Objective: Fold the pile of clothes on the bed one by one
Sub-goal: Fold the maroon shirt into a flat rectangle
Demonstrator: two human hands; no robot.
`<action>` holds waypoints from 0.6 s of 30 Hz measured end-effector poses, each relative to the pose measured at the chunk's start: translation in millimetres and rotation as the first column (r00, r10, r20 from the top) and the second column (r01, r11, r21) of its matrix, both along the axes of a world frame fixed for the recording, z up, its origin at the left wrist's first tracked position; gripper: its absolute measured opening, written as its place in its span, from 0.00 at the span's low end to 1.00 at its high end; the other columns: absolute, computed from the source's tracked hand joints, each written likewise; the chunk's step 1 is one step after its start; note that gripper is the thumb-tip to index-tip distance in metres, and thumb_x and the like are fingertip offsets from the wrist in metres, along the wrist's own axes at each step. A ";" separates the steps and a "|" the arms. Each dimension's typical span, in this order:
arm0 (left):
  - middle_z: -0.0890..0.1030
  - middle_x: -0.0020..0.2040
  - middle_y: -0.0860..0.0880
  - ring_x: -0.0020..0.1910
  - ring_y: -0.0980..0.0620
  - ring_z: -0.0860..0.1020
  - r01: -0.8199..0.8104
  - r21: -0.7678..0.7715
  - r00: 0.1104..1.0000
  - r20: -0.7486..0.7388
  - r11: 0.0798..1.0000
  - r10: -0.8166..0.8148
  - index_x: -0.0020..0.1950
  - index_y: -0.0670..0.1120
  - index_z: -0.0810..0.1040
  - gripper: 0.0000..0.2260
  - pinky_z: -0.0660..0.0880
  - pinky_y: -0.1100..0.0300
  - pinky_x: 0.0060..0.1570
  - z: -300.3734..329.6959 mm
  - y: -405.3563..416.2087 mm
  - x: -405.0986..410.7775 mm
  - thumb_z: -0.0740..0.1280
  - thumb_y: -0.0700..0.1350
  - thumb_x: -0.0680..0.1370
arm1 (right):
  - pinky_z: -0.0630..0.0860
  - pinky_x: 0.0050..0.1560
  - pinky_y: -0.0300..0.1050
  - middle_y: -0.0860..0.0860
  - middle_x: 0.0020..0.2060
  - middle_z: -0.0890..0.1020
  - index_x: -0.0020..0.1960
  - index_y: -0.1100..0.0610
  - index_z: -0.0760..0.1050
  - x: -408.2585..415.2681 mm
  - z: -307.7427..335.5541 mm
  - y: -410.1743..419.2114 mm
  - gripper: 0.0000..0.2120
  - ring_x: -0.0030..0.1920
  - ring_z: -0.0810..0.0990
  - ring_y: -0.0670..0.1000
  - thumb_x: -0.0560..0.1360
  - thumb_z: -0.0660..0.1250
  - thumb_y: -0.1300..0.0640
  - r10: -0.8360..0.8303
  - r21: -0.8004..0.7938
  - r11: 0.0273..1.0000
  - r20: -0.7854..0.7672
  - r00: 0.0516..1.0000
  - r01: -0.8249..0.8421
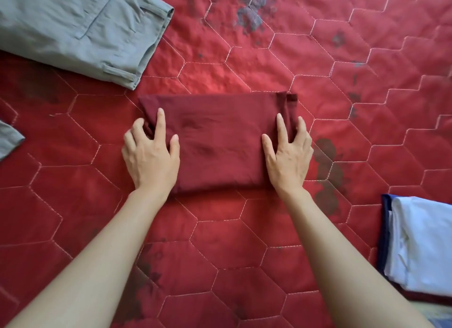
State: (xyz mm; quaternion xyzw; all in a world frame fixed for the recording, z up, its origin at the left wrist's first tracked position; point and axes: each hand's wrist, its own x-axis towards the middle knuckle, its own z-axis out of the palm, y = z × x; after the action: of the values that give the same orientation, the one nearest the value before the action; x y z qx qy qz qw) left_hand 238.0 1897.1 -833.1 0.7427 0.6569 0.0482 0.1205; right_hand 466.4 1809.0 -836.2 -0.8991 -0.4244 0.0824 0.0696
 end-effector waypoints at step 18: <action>0.78 0.55 0.43 0.53 0.36 0.77 0.043 -0.263 0.984 0.178 0.964 0.005 0.77 0.61 0.53 0.27 0.71 0.47 0.51 17.4 -35.5 -38.4 0.59 0.56 0.80 | 0.71 0.44 0.50 0.55 0.48 0.83 0.76 0.39 0.57 -41.4 23.0 -39.4 0.25 0.50 0.81 0.59 0.80 0.58 0.41 -0.058 -0.044 0.998 -0.199 0.978 0.050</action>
State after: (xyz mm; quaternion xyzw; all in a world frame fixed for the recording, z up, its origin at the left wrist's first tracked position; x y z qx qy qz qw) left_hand 199.5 1861.6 -815.8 0.7189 0.6369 0.0244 0.2774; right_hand 425.1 1769.6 -813.2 -0.8986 -0.3890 0.1786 0.0968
